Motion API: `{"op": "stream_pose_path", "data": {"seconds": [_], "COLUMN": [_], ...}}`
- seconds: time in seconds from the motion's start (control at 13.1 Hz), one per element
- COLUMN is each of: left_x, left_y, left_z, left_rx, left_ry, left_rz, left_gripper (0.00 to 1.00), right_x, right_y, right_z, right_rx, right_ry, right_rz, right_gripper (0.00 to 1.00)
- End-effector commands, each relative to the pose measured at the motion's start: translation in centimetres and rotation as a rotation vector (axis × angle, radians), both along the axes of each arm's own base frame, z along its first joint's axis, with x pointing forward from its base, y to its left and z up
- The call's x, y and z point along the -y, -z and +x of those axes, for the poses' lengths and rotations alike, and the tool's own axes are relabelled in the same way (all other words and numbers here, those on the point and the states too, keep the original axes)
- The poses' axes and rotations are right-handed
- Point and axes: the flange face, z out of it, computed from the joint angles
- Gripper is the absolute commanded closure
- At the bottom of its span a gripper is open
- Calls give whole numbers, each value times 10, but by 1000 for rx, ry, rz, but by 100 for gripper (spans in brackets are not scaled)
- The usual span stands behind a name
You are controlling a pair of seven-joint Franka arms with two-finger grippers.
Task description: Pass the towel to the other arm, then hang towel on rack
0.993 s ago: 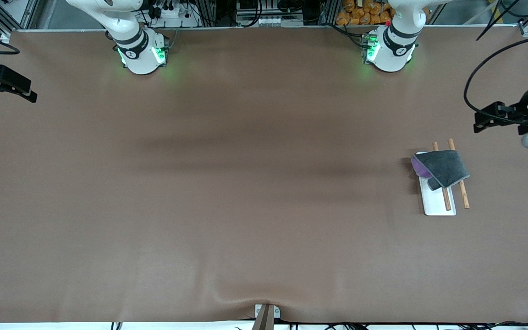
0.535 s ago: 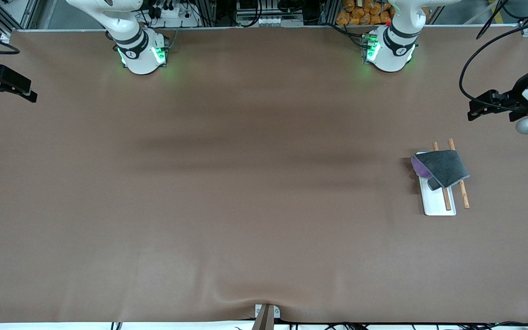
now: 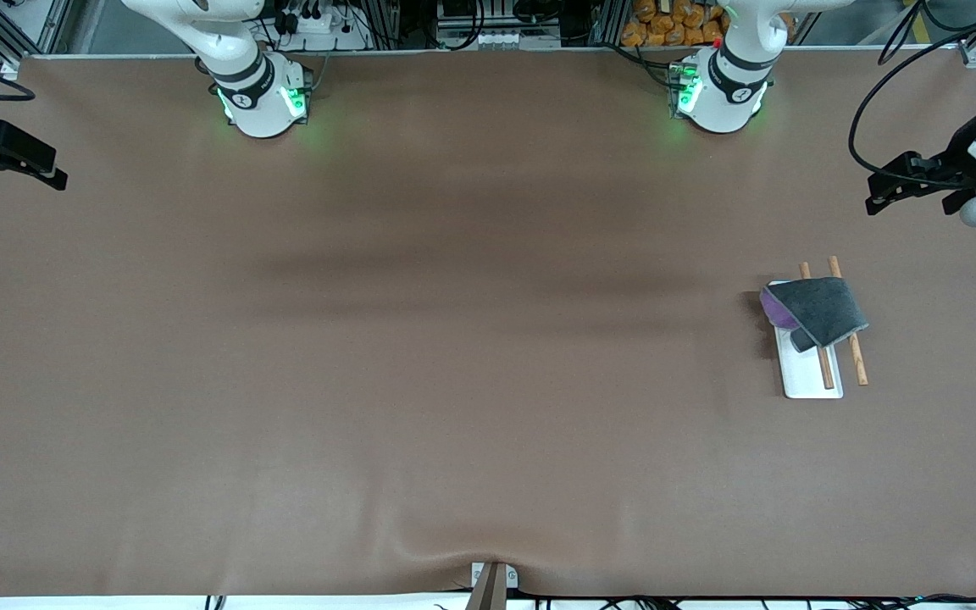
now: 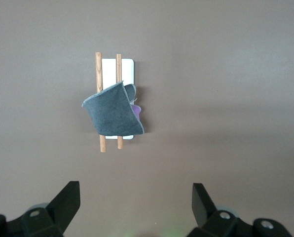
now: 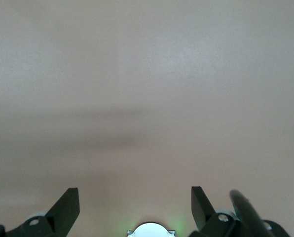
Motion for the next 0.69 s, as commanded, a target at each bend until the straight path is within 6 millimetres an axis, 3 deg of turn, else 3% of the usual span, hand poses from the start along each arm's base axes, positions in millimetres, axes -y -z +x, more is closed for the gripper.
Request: {"op": "stream_pose_path", "data": {"seconds": [0.0,0.31,0.61], "left_x": [-1,16,19], "left_y": [-16,-19,-30], "left_z": [2,-2,-3], "left_rx": [38,17,31], "left_ry": [-25,6,14], "left_rz": [12,16,40], "left_gripper": [0,0,0], "right_x": [-1,-2,-2], "right_y": [-3,-3,-3], "right_z": [-1,-1,-1], "right_rx": [5,3,3], "right_ry": [13,10,10], "right_rz": [9,10,10], "right_gripper": [0,0,0]}}
